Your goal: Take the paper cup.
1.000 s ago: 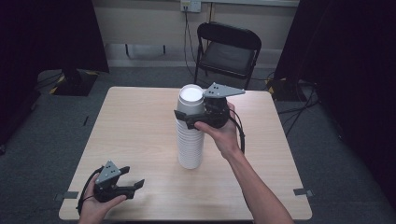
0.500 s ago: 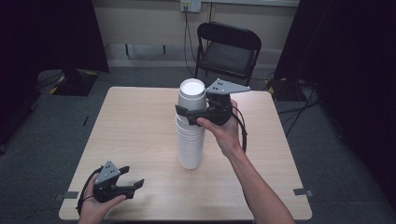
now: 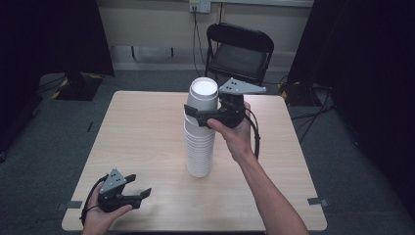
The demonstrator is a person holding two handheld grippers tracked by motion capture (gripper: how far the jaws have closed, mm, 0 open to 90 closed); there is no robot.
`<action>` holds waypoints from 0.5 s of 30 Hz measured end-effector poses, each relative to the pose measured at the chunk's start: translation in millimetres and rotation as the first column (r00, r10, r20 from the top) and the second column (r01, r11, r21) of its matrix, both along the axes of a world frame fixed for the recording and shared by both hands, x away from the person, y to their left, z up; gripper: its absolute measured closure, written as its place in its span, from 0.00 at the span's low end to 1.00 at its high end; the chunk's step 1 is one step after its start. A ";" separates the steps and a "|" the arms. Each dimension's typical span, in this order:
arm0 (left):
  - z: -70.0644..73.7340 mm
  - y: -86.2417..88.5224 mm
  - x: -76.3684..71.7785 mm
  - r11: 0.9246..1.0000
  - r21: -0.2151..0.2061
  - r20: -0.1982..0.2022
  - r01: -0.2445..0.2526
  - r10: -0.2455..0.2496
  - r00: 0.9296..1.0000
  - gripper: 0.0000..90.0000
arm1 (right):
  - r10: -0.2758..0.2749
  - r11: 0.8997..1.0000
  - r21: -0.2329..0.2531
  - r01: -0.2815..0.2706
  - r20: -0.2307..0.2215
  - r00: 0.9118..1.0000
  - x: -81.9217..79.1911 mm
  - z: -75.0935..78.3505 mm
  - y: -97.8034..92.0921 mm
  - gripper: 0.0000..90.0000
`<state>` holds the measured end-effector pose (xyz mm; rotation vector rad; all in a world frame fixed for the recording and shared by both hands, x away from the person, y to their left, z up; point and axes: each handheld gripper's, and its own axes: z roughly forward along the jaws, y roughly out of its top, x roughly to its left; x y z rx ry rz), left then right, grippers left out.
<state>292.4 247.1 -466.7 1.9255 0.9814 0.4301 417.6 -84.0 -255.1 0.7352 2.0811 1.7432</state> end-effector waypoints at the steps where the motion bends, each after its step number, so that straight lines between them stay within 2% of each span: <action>1: 0.0 0.0 0.0 1.000 0.000 0.000 0.000 0.000 1.000 0.24 | 0.000 1.000 0.000 0.000 0.000 1.000 0.0 0.0 0.0 0.17; 15: -0.7 -0.3 1.0 1.000 0.002 -0.007 0.001 -0.001 1.000 0.24 | -0.007 1.000 0.027 0.006 0.037 0.999 -5.2 17.7 -0.4 0.17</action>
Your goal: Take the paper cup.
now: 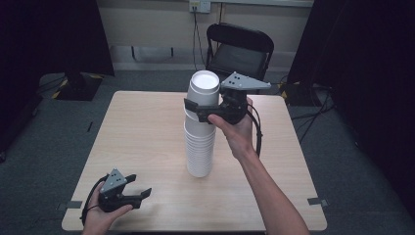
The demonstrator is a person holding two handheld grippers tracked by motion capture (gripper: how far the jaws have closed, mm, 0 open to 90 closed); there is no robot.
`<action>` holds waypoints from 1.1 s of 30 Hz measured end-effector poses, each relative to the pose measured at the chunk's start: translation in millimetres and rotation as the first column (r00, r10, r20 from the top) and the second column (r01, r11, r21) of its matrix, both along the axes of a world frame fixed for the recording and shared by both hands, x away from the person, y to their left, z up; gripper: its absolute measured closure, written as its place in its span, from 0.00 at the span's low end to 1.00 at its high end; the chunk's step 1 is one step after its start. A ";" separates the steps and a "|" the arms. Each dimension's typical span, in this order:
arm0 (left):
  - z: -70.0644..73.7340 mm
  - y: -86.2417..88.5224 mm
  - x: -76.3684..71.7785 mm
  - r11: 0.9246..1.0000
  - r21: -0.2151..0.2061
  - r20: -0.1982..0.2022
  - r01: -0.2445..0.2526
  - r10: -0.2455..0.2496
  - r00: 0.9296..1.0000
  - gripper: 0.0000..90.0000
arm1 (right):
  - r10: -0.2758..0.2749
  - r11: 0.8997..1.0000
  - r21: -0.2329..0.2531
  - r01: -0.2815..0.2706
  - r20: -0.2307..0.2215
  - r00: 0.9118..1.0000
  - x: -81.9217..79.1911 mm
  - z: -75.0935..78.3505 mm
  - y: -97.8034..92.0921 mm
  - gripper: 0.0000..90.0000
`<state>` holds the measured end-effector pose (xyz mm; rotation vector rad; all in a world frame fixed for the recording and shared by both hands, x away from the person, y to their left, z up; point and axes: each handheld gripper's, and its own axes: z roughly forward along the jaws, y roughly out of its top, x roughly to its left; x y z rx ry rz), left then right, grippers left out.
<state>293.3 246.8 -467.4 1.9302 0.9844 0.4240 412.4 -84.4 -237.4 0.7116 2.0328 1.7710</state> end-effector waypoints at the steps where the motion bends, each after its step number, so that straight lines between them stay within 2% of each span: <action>1: 0.1 -0.1 0.0 1.000 0.001 -0.001 0.000 0.000 1.000 0.24 | 0.001 1.000 0.001 -0.001 -0.002 1.000 -0.6 0.9 0.2 0.17; 13: 0.0 -0.1 0.2 1.000 0.000 0.000 -0.001 0.001 1.000 0.24 | -0.001 1.000 0.027 0.000 0.020 1.000 -3.3 8.3 -4.9 0.17; 22: 0.1 0.4 0.0 1.000 -0.002 0.004 -0.001 0.001 1.000 0.24 | -0.013 0.996 0.084 0.010 0.042 0.999 -7.7 19.0 -17.6 0.17; 33: 0.1 -0.4 -0.2 1.000 -0.002 0.013 0.000 0.000 1.000 0.24 | -0.048 0.995 0.090 0.044 0.043 0.998 -11.4 22.3 -35.4 0.18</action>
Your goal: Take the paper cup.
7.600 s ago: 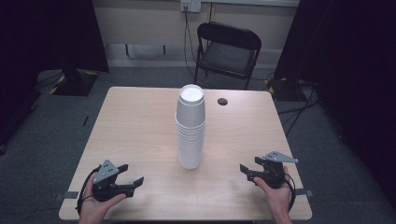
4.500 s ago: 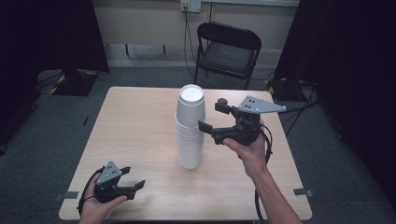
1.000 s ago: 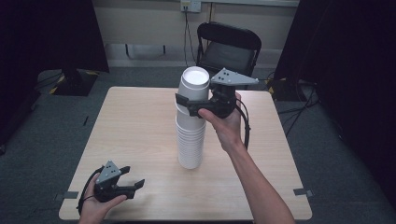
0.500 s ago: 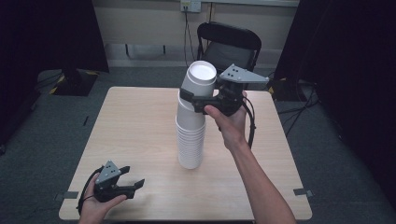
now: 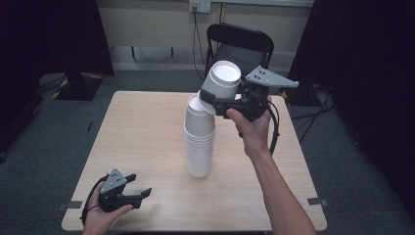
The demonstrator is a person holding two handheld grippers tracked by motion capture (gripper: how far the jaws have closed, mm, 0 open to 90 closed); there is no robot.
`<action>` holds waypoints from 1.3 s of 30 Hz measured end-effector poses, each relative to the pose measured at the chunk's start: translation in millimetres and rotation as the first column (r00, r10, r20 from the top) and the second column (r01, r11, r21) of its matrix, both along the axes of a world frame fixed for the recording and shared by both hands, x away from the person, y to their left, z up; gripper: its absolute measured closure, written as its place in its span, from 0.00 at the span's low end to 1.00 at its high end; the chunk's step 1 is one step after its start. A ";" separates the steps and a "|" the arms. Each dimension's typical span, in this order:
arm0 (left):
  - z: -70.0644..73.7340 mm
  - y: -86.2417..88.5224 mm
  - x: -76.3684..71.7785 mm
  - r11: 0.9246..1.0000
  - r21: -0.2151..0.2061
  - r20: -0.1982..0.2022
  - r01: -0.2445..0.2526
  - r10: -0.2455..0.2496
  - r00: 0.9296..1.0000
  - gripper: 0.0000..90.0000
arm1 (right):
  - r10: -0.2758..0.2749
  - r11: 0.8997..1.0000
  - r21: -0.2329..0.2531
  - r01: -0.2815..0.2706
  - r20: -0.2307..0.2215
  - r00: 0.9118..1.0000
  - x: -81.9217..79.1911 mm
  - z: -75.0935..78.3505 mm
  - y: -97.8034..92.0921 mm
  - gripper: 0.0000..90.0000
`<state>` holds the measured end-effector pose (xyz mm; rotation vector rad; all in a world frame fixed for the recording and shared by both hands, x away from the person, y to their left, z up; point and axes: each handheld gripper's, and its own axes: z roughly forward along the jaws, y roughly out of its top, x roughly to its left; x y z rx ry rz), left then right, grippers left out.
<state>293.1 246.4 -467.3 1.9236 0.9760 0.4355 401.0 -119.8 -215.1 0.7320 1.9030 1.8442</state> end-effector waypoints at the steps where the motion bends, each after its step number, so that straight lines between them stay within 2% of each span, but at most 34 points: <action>1: 0.0 0.0 0.1 1.000 0.002 0.001 0.002 -0.002 1.000 0.24 | -0.002 1.000 0.002 0.002 -0.002 1.000 -0.1 -0.5 -2.2 0.18; 10: 1.3 0.5 -1.1 1.000 0.002 0.010 -0.020 0.020 1.000 0.24 | -0.035 0.999 0.006 0.036 -0.018 0.999 -5.2 -3.5 -27.7 0.18; 13: 1.1 0.6 -0.7 1.000 0.005 0.010 -0.026 0.026 1.000 0.24 | -0.060 0.998 -0.004 0.060 -0.031 0.998 -7.7 -8.9 -42.0 0.18; 16: 1.3 0.1 -0.5 1.000 0.005 0.008 -0.029 0.029 1.000 0.24 | -0.071 0.997 -0.004 0.071 -0.040 0.997 -8.6 -12.4 -47.7 0.18; 18: 1.4 -0.4 -0.2 0.999 0.002 0.003 -0.035 0.035 0.999 0.23 | -0.078 0.997 -0.007 0.078 -0.043 0.996 -9.2 -17.3 -53.4 0.18; 19: 1.6 -0.7 -0.1 0.999 0.000 -0.001 -0.039 0.039 0.999 0.22 | -0.083 0.997 -0.010 0.083 -0.059 0.995 -8.9 -22.8 -57.5 0.18; 24: 2.6 -2.4 -1.5 1.000 -0.001 0.015 -0.031 0.031 0.999 0.22 | -0.094 0.996 -0.019 0.093 -0.088 0.992 -9.2 -35.4 -63.8 0.18; 27: 2.9 -4.4 -2.5 1.000 -0.009 0.027 -0.021 0.021 0.999 0.22 | -0.095 0.995 -0.030 0.092 -0.114 0.989 -12.3 -48.7 -66.8 0.18; 29: 3.5 -6.5 -2.8 0.999 -0.041 0.020 -0.007 0.008 1.000 0.22 | -0.089 0.996 -0.027 0.086 -0.122 0.989 -15.3 -54.6 -69.1 0.18; 30: 3.5 -6.5 -2.8 0.999 -0.041 0.020 -0.007 0.008 1.000 0.22 | -0.089 0.996 -0.027 0.086 -0.122 0.989 -15.3 -54.6 -69.1 0.18; 31: 4.5 -9.2 -3.9 1.000 -0.027 0.047 -0.001 0.002 0.999 0.22 | -0.089 0.996 -0.034 0.086 -0.133 0.987 -17.5 -62.0 -73.0 0.18; 33: 4.8 -10.7 -4.7 1.000 -0.021 0.060 0.002 0.000 0.998 0.22 | -0.089 0.996 -0.035 0.085 -0.137 0.987 -18.4 -64.3 -74.5 0.18; 35: 3.7 -13.0 -4.9 1.000 -0.006 0.073 0.010 -0.010 0.997 0.22 | -0.089 0.996 -0.030 0.085 -0.169 0.982 -23.0 -75.2 -81.0 0.18; 37: 2.9 -13.0 -4.9 1.000 -0.007 0.076 0.006 -0.006 0.997 0.22 | -0.086 0.996 -0.034 0.081 -0.178 0.980 -24.2 -77.9 -81.8 0.18; 39: 1.2 -13.3 -4.7 1.000 0.007 0.104 0.001 -0.002 0.995 0.23 | -0.087 0.996 -0.052 0.078 -0.208 0.974 -27.6 -90.8 -83.7 0.18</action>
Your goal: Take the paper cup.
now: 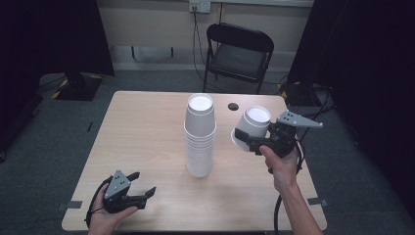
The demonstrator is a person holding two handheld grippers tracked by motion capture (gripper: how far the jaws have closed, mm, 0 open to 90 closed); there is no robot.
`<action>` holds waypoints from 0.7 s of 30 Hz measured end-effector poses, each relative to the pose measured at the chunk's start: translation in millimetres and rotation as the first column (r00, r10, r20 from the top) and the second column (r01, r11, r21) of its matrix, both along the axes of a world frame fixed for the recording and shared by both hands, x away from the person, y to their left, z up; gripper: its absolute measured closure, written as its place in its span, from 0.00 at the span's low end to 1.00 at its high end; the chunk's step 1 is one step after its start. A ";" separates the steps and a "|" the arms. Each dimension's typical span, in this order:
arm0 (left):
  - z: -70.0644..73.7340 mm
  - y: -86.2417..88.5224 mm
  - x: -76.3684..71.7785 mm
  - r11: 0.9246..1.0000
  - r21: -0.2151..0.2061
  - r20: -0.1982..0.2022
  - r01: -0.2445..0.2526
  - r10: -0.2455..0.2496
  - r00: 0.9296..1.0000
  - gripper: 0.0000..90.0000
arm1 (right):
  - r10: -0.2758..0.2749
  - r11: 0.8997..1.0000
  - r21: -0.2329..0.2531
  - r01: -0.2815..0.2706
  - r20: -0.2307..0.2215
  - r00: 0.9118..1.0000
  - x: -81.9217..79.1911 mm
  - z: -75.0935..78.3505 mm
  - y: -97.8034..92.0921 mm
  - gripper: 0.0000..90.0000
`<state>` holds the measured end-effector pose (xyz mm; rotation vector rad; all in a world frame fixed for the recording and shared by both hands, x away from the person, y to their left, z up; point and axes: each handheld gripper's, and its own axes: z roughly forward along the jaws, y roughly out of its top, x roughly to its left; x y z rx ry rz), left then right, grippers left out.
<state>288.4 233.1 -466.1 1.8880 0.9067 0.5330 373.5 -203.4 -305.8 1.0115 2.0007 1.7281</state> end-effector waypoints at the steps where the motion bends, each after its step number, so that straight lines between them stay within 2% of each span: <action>1: 0.0 0.0 0.0 1.000 0.000 0.000 0.000 0.000 1.000 0.24 | 0.000 1.000 0.000 0.000 0.000 1.000 0.0 0.0 0.0 0.18; 2: 0.9 0.1 0.2 1.000 -0.005 0.001 -0.002 0.002 1.000 0.24 | -0.002 1.000 0.004 0.002 -0.027 1.000 -1.0 -9.7 -1.8 0.18; 7: 2.8 -2.7 -0.1 1.000 -0.030 -0.005 -0.002 0.002 1.000 0.23 | -0.004 1.000 -0.008 0.003 -0.066 0.998 -1.0 -23.5 -3.7 0.18; 8: 5.2 -6.3 0.5 0.998 -0.062 -0.016 0.005 -0.007 1.000 0.23 | -0.003 1.000 -0.011 0.003 -0.079 0.997 -2.1 -30.2 -4.3 0.18; 9: 5.2 -6.3 0.5 0.998 -0.062 -0.016 0.005 -0.007 1.000 0.23 | -0.003 1.000 -0.011 0.003 -0.079 0.997 -2.1 -30.2 -4.3 0.18; 10: 7.7 -9.6 0.6 0.998 -0.069 -0.015 0.007 -0.008 1.000 0.23 | -0.003 1.000 -0.020 0.001 -0.098 0.995 -3.7 -37.8 -3.7 0.18; 11: 9.8 -11.5 1.0 0.998 -0.062 -0.010 0.011 -0.012 1.000 0.23 | -0.003 1.000 -0.020 0.001 -0.098 0.995 -3.7 -37.8 -3.7 0.18; 12: 14.7 -16.9 2.1 0.998 -0.053 0.012 0.041 -0.040 0.999 0.23 | -0.002 1.000 -0.012 0.001 -0.101 0.995 -6.7 -43.6 -3.0 0.18; 18: 25.3 -30.5 7.5 0.996 -0.043 0.035 0.083 -0.082 0.996 0.23 | 0.021 0.999 -0.023 -0.025 -0.140 0.990 -12.2 -59.1 3.5 0.18; 19: 27.4 -33.7 8.6 0.995 -0.044 0.043 0.090 -0.089 0.995 0.24 | 0.027 0.999 -0.021 -0.031 -0.150 0.988 -13.4 -62.2 5.9 0.18; 20: 33.3 -41.4 11.9 0.993 -0.026 0.067 0.119 -0.117 0.991 0.26 | 0.030 0.999 -0.021 -0.033 -0.155 0.988 -13.9 -63.1 6.9 0.18; 21: 33.3 -41.4 11.9 0.993 -0.026 0.067 0.119 -0.117 0.991 0.27 | 0.030 0.999 -0.021 -0.033 -0.155 0.988 -13.9 -63.1 6.9 0.18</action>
